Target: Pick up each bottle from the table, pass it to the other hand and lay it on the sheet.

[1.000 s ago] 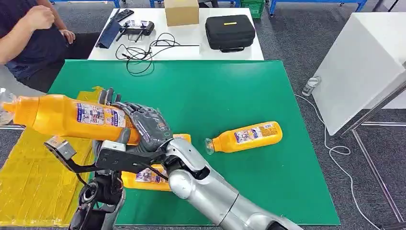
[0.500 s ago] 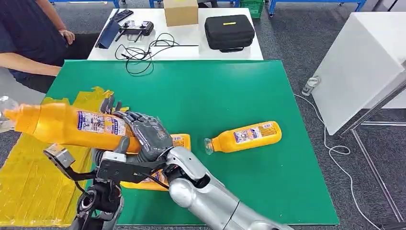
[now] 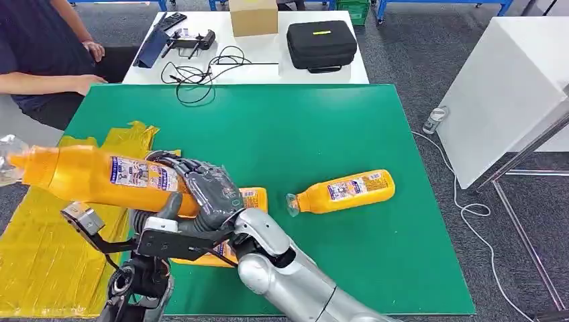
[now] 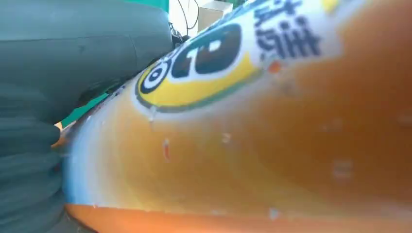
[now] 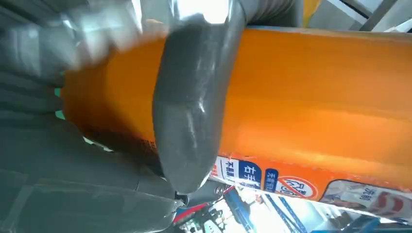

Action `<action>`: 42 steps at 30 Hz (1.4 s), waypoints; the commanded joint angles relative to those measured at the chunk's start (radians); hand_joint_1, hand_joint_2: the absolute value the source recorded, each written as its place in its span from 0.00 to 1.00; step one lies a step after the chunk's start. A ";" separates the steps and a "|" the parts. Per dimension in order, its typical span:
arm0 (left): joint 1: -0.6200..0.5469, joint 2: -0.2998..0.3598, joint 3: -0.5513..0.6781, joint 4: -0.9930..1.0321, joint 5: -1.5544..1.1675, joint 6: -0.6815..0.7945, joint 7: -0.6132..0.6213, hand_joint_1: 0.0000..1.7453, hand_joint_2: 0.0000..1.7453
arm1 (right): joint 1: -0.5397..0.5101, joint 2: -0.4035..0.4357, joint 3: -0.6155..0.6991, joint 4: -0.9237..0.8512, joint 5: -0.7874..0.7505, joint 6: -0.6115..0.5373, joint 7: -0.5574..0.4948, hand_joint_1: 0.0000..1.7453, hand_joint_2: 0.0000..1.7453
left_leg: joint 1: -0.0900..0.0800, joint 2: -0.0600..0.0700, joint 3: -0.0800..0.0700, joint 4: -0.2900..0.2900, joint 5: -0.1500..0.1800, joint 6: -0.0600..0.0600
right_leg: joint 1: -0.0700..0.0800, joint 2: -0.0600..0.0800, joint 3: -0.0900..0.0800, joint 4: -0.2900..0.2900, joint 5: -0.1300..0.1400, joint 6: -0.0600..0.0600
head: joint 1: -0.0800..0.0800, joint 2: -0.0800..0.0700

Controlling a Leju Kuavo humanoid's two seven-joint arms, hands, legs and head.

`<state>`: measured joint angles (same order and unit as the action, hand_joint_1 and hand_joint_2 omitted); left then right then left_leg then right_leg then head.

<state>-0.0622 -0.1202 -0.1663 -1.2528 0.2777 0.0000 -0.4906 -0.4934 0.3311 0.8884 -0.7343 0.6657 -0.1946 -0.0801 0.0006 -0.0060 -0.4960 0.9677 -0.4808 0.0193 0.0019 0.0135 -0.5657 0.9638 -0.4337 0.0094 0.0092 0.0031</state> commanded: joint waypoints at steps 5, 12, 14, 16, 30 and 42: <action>-0.143 -0.018 0.108 0.073 0.012 0.023 0.008 1.00 1.00 | 0.082 -0.061 0.035 -0.017 0.033 0.016 -0.024 0.00 1.00 | 0.002 -0.005 0.000 0.000 0.001 -0.001 | 0.001 -0.006 0.002 -0.002 0.000 0.000 | 0.000 0.000; -0.140 -0.011 0.164 0.097 0.007 0.029 -0.004 1.00 1.00 | 0.122 -0.181 -0.149 -0.309 0.013 0.044 -0.015 0.00 0.00 | 0.001 -0.006 0.000 0.000 0.001 0.000 | 0.001 -0.006 0.002 -0.001 0.000 0.001 | 0.000 0.000; -0.139 -0.012 0.165 0.098 0.006 0.027 -0.004 1.00 1.00 | 0.130 -0.188 -0.162 -0.329 0.014 0.048 -0.016 0.00 0.00 | 0.000 -0.004 0.000 0.000 0.000 0.000 | 0.000 -0.004 0.002 -0.001 0.000 0.001 | 0.000 0.000; -0.139 -0.015 0.165 0.098 0.006 0.027 -0.005 1.00 1.00 | 0.137 -0.186 -0.166 -0.331 0.016 0.052 -0.019 0.00 0.00 | 0.001 -0.006 -0.001 0.000 0.000 0.000 | 0.000 -0.006 0.002 0.000 -0.001 0.001 | 0.000 0.000; -0.225 0.036 0.186 0.242 -0.150 0.165 -0.071 1.00 1.00 | 0.189 -0.242 -0.178 -0.363 -0.019 0.013 -0.044 0.00 0.00 | 0.001 -0.005 0.000 0.000 0.000 -0.001 | -0.001 -0.004 0.002 -0.001 0.000 0.001 | 0.000 0.000; -0.486 0.228 0.310 0.719 -1.428 0.698 0.320 1.00 1.00 | 0.217 -0.302 -0.202 -0.492 -0.039 0.048 -0.026 0.00 0.00 | 0.002 -0.001 0.001 0.000 0.000 -0.001 | 0.001 -0.001 0.003 0.000 0.000 0.000 | 0.000 0.000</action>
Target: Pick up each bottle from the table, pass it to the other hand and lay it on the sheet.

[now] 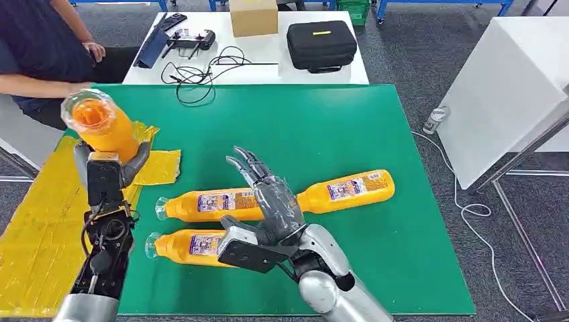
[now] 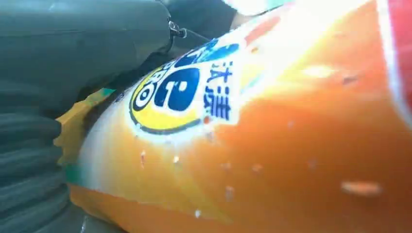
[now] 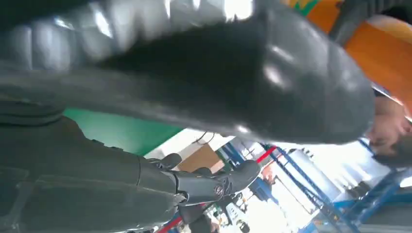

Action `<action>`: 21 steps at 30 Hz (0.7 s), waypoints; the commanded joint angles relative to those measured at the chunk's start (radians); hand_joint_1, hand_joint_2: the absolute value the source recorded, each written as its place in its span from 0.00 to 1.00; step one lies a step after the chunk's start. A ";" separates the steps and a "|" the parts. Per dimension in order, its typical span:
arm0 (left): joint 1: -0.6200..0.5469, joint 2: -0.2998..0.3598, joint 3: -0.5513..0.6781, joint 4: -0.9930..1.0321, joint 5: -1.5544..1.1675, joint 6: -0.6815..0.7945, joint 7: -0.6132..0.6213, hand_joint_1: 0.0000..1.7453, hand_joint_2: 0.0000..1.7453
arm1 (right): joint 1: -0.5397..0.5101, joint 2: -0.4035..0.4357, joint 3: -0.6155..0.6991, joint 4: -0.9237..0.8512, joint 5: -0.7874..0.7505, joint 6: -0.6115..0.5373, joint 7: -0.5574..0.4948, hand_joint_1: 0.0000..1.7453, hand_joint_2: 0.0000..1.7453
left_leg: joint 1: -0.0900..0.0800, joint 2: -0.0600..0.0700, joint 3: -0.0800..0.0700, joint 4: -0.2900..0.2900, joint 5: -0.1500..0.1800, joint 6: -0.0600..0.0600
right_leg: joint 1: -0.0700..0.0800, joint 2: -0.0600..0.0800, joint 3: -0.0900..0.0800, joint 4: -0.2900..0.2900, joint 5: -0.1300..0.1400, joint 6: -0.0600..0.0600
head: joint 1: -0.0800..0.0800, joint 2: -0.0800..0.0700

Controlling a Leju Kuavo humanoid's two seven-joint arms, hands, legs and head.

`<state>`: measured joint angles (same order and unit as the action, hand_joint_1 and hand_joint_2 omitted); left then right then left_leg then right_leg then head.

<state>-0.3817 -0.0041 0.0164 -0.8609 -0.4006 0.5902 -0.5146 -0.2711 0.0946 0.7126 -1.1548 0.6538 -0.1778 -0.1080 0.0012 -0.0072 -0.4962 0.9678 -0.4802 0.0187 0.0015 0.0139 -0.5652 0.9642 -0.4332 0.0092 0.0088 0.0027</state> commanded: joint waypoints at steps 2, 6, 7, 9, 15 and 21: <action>-0.238 0.177 0.130 0.531 -0.854 0.108 0.430 1.00 1.00 | -0.021 -0.071 -0.025 -0.059 -0.050 0.056 -0.015 0.00 0.00 | 0.001 0.000 0.000 0.000 0.000 -0.001 | 0.001 -0.001 0.001 0.000 0.000 0.000 | 0.001 0.000; -0.222 0.245 0.092 0.578 -0.917 0.063 0.537 1.00 1.00 | -0.053 -0.063 -0.006 0.009 -0.080 0.074 -0.063 0.00 0.00 | 0.000 0.003 0.002 -0.001 0.000 -0.001 | 0.000 0.003 0.001 0.000 0.000 0.000 | 0.000 0.000; -0.222 0.263 0.077 0.619 -0.951 0.037 0.586 1.00 1.00 | -0.064 -0.059 0.003 0.040 -0.084 0.074 -0.081 0.00 0.00 | 0.001 0.003 0.002 -0.001 -0.001 -0.002 | 0.001 0.002 0.002 0.000 0.000 0.000 | 0.001 0.000; -0.210 0.270 0.083 0.626 -0.947 0.045 0.577 1.00 1.00 | -0.070 -0.054 0.006 0.062 -0.087 0.068 -0.094 0.00 0.00 | 0.002 0.007 0.003 0.000 -0.001 -0.002 | 0.002 0.005 0.002 0.000 0.000 0.000 | 0.000 0.000; -0.198 0.283 0.032 0.647 -1.030 -0.036 0.674 1.00 1.00 | -0.076 -0.058 0.014 0.088 -0.104 0.060 -0.115 0.00 0.00 | 0.001 0.002 0.001 0.000 -0.001 -0.001 | 0.002 0.001 0.001 0.000 -0.001 0.001 | 0.001 0.000; -0.199 0.297 0.057 0.656 -1.038 -0.113 0.727 1.00 1.00 | -0.080 -0.064 0.021 0.087 -0.106 0.069 -0.116 0.00 0.00 | 0.002 0.001 -0.001 0.001 -0.001 -0.001 | 0.001 0.000 0.001 0.000 -0.001 0.001 | 0.001 0.000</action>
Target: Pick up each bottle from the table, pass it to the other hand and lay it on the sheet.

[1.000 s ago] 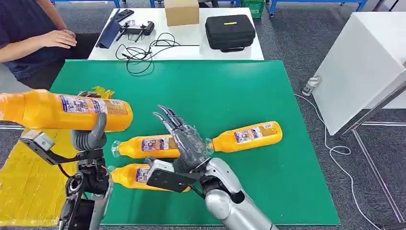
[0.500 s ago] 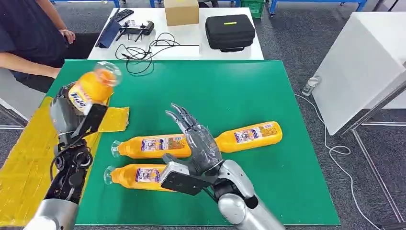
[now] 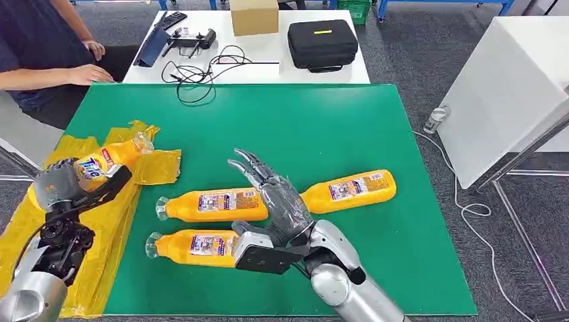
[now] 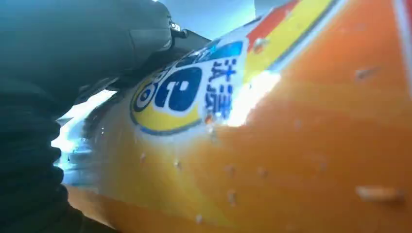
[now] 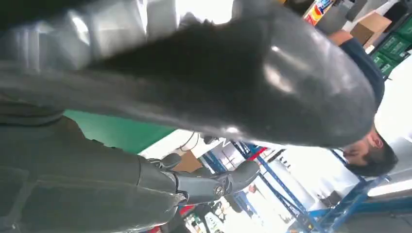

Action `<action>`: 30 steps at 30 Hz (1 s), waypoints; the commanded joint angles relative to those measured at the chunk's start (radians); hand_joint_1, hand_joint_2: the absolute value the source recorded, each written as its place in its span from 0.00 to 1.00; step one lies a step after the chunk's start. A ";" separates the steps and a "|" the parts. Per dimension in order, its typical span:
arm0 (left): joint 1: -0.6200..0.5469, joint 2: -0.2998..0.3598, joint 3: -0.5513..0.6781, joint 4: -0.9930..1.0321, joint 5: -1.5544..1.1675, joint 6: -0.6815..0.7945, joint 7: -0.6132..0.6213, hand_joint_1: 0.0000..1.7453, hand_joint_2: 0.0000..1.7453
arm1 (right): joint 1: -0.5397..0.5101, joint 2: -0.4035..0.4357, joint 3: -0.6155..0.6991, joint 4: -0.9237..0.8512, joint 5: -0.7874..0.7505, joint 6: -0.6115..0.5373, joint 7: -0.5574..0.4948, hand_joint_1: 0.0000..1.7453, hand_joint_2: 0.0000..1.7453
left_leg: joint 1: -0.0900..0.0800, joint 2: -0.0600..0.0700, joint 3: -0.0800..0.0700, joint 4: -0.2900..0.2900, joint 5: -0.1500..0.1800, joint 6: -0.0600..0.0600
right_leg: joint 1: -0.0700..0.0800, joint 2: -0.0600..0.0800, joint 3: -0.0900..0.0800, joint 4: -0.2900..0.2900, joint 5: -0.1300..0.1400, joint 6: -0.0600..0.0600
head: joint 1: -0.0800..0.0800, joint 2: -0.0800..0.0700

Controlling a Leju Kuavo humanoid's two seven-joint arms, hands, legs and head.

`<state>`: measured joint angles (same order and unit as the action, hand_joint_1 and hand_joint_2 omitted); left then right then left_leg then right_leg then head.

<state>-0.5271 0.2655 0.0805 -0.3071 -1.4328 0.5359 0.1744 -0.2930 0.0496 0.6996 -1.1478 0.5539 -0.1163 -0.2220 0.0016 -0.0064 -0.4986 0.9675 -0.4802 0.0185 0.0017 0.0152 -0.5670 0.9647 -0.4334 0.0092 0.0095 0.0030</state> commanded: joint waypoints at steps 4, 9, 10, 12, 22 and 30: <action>-0.049 0.023 -0.005 0.103 -0.005 -0.067 0.032 1.00 1.00 | -0.059 -0.017 0.035 0.086 -0.006 0.009 -0.002 0.00 0.00 | 0.001 0.000 0.002 0.001 -0.001 -0.001 | 0.001 -0.002 0.003 0.000 -0.001 0.001 | 0.000 0.000; -0.047 0.014 0.019 0.096 0.007 -0.140 -0.013 0.00 0.00 | -0.081 -0.003 0.049 0.140 0.004 0.029 0.001 0.00 0.00 | 0.001 -0.001 0.001 0.001 -0.001 -0.001 | 0.001 -0.002 0.002 0.000 0.000 0.001 | 0.000 0.000; -0.048 0.012 0.020 0.097 0.005 -0.136 -0.017 0.00 0.00 | -0.083 0.004 0.051 0.152 0.006 0.031 0.003 0.00 0.00 | 0.001 -0.001 0.001 0.001 -0.001 -0.001 | 0.001 -0.003 0.003 0.000 -0.001 0.001 | 0.000 0.000; -0.049 0.010 0.020 0.096 -0.002 -0.133 -0.021 0.00 0.00 | -0.090 0.013 0.056 0.171 0.014 0.036 0.005 0.00 0.00 | 0.001 0.000 0.002 0.001 -0.001 -0.001 | 0.001 -0.002 0.002 0.000 -0.001 0.001 | 0.000 0.000; -0.048 0.010 0.017 0.093 -0.007 -0.126 -0.034 0.00 0.00 | -0.092 0.019 0.058 0.181 0.018 0.036 0.005 0.00 0.00 | 0.001 -0.001 0.000 0.001 0.000 0.000 | 0.001 -0.002 0.001 0.000 0.000 0.001 | 0.000 0.000; -0.049 0.005 0.037 0.090 -0.010 -0.086 -0.061 0.00 0.00 | -0.103 0.024 0.069 0.220 0.032 0.040 -0.002 0.00 0.00 | 0.001 -0.001 0.001 0.001 -0.001 -0.001 | 0.001 -0.003 0.002 0.000 -0.001 0.001 | 0.000 0.000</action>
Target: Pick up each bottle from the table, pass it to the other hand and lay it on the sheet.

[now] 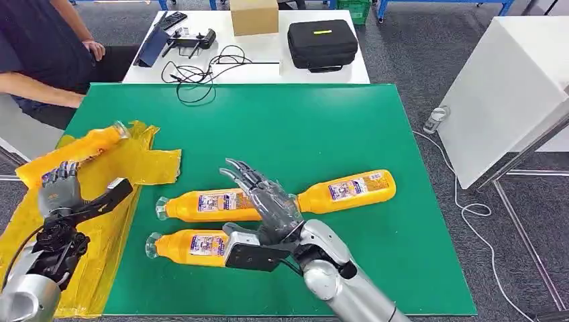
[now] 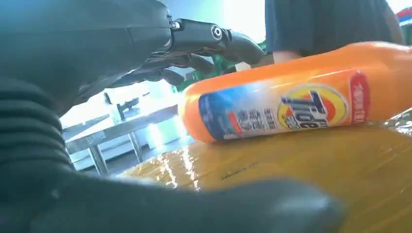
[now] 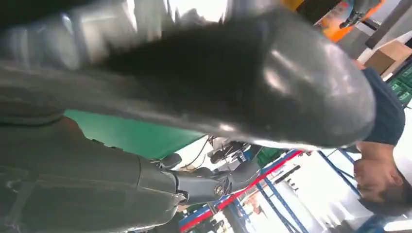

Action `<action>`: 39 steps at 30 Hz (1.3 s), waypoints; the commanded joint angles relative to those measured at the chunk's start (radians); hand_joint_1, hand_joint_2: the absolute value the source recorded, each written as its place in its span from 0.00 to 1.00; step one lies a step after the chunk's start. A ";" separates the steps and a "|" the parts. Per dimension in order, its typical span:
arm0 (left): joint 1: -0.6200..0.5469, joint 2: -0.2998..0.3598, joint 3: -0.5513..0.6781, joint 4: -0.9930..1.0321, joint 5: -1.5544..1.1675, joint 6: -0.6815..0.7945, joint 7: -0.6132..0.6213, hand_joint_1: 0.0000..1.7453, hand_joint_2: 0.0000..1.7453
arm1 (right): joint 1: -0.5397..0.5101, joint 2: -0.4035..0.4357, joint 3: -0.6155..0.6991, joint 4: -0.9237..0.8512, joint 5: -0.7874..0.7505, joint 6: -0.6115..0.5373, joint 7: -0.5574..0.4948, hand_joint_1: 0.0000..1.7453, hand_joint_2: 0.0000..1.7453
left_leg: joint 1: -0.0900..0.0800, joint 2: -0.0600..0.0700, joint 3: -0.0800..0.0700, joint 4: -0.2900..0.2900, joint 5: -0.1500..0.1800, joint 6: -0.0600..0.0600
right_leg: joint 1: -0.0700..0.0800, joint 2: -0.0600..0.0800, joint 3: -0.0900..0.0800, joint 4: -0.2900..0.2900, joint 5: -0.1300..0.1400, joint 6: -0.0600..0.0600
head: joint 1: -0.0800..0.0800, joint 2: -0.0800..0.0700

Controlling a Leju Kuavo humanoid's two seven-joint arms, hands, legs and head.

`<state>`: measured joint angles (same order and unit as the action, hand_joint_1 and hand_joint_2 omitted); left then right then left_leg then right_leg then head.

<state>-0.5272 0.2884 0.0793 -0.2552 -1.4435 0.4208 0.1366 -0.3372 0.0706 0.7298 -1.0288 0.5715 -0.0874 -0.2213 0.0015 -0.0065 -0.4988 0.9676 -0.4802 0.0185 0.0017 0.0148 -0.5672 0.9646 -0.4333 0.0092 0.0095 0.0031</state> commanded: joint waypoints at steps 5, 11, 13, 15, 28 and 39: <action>-0.067 -0.044 0.192 0.020 0.159 0.110 -0.195 0.00 0.00 | -0.041 -0.018 0.008 0.100 0.044 -0.049 0.029 0.00 0.00 | 0.001 -0.002 0.000 0.000 0.000 -0.001 | 0.001 -0.003 0.001 -0.001 0.000 0.001 | 0.000 0.000; -0.084 -0.055 0.327 -0.007 0.319 0.154 -0.425 0.00 0.00 | -0.022 -0.109 -0.141 0.042 0.074 -0.096 0.078 0.00 0.00 | 0.001 -0.005 -0.001 0.001 0.000 0.000 | 0.001 -0.007 0.001 -0.001 -0.001 0.001 | 0.000 0.000; -0.095 -0.072 0.409 -0.021 0.426 0.153 -0.545 0.00 0.00 | 0.002 -0.151 -0.213 -0.001 0.094 -0.085 0.092 0.00 0.00 | 0.001 -0.007 0.000 0.002 0.000 0.000 | 0.002 -0.009 0.003 -0.001 -0.001 0.002 | 0.000 0.000; -0.100 -0.072 0.409 -0.017 0.427 0.154 -0.546 0.00 0.00 | 0.010 -0.165 -0.238 -0.013 0.097 -0.068 0.082 0.00 0.00 | 0.001 -0.009 -0.001 0.003 0.000 0.000 | 0.002 -0.011 0.003 -0.001 -0.002 0.002 | 0.000 0.000; -0.080 -0.150 0.492 -0.286 1.054 -0.137 -0.835 0.00 0.00 | -0.061 -0.503 -0.468 0.176 0.301 0.096 -0.007 0.00 1.00 | -0.003 -0.011 -0.002 0.004 0.000 0.001 | -0.002 -0.012 0.002 0.000 -0.001 0.003 | -0.001 0.000; -0.033 -0.164 0.284 -0.367 1.210 -0.093 -0.835 0.00 0.00 | -0.237 -0.622 -0.315 0.396 0.394 0.255 -0.171 0.00 1.00 | -0.003 -0.005 -0.004 0.006 -0.001 0.000 | -0.003 -0.006 0.000 -0.001 0.001 0.003 | 0.000 0.000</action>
<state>-0.5526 0.1671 0.4502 -0.5672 -0.2476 0.3243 -0.7038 -0.4596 -0.5019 0.3418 -0.7989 0.9590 0.1541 -0.3834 -0.0020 -0.0114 -0.5029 0.9726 -0.4805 0.0197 -0.0018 0.0102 -0.5679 0.9639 -0.4316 0.0119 0.0095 0.0027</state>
